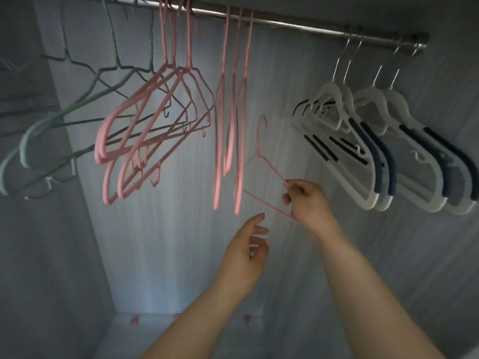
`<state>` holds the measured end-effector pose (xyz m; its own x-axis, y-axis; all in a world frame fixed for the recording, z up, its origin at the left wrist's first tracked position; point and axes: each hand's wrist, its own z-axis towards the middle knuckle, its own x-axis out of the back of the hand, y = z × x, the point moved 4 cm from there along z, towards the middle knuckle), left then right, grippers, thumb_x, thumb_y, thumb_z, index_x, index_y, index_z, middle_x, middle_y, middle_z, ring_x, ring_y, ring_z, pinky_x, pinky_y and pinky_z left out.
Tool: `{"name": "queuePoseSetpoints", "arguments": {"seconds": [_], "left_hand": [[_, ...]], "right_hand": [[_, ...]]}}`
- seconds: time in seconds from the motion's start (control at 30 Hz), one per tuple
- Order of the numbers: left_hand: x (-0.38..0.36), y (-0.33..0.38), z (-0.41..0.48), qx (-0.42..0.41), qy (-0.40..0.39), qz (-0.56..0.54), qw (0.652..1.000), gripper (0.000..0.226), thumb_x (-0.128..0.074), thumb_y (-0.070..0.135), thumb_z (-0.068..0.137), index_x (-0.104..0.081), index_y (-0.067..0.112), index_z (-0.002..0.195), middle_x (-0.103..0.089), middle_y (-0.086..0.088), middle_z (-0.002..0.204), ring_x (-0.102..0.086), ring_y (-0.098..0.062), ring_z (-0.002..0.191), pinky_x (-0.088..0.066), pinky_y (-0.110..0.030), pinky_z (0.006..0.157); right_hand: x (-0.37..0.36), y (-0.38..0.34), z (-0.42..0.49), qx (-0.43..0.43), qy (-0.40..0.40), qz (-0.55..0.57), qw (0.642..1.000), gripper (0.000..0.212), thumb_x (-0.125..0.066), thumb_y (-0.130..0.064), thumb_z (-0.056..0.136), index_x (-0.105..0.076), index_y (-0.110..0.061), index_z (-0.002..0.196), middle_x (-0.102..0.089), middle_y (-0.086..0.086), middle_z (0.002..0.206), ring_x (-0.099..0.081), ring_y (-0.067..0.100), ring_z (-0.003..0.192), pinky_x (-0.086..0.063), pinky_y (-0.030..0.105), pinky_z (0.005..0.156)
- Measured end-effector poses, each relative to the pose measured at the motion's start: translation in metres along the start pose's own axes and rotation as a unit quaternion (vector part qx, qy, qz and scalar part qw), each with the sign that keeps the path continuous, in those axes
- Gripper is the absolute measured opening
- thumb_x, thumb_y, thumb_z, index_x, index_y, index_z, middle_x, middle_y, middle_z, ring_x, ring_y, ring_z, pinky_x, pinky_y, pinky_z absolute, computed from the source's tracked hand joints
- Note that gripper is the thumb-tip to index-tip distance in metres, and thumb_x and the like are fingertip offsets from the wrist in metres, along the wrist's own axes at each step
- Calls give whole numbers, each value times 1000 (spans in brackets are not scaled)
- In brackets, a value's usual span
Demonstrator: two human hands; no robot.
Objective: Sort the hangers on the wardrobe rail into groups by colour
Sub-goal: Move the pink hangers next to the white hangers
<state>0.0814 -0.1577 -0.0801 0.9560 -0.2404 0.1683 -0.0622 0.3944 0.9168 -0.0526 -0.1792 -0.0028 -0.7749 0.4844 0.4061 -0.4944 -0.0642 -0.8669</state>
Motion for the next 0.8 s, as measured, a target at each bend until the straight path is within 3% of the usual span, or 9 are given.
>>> {"name": "queuePoseSetpoints", "arguments": {"seconds": [0.13,0.27,0.4,0.5,0.6,0.63,0.7,0.77,0.8], "left_hand": [[5,-34,-2,33,24,36,998,36,-49,-1,86,-50,16,118,-58,0,94,-54,8,72,-40,-1,68],[31,-78,1,122,90,66,986,44,-57,6,84,-44,13,125,-56,-9,104,-55,-20,89,-45,-21,79],[70,-109,0,232,108,167,952,63,-58,20,86,-26,17,140,-44,-19,131,-47,-33,116,-39,-41,101],[89,-124,-4,253,75,288,920,68,-55,29,87,-17,20,143,-36,-25,138,-35,-39,127,-27,-45,108],[97,-134,-13,278,48,412,866,54,-48,43,88,-30,29,138,-33,-15,145,-24,-36,135,-17,-51,110],[102,-134,-16,280,52,427,858,43,-45,44,90,-42,28,130,-39,-10,142,-28,-34,134,-17,-51,108],[109,-130,-20,255,36,364,895,27,-40,34,94,-59,17,102,-59,-9,117,-48,-31,117,-32,-38,98],[113,-122,-26,242,7,213,947,29,-40,16,95,-58,9,74,-65,-10,82,-60,-30,87,-43,-19,69],[116,-116,-30,245,5,165,955,32,-41,11,95,-55,10,66,-61,-8,69,-59,-28,73,-43,-16,58]], "right_hand": [[9,46,-18,3,-18,-32,999,15,-57,-16,89,-70,-11,81,-50,-12,45,-46,-1,43,-33,14,48],[11,91,-40,5,-107,-108,988,17,-55,-8,89,-72,-6,87,-51,-16,36,-51,-8,42,-35,7,47],[4,120,-54,0,-212,-94,973,35,-47,-7,94,-62,-28,70,-49,-15,37,-41,-2,36,-30,9,43],[0,128,-53,8,-237,-64,969,34,-47,-7,94,-65,-28,74,-47,-9,38,-38,-1,39,-32,11,46],[-2,126,-48,19,-260,-55,964,28,-48,-6,93,-68,-22,80,-46,-10,44,-41,-2,44,-33,10,50],[-2,126,-45,26,-264,-63,962,25,-50,-7,92,-69,-19,83,-48,-11,44,-42,-3,45,-33,9,51],[-4,127,-38,43,-245,-93,964,19,-55,-7,90,-70,-17,86,-58,-18,48,-49,-6,51,-36,9,57],[-6,133,-31,81,-150,-147,974,13,-61,-12,86,-74,-15,85,-69,-14,66,-61,-1,66,-41,16,71],[-8,136,-29,98,-93,-197,971,14,-62,-16,83,-75,-13,89,-72,-3,82,-66,13,78,-37,16,80]]}}
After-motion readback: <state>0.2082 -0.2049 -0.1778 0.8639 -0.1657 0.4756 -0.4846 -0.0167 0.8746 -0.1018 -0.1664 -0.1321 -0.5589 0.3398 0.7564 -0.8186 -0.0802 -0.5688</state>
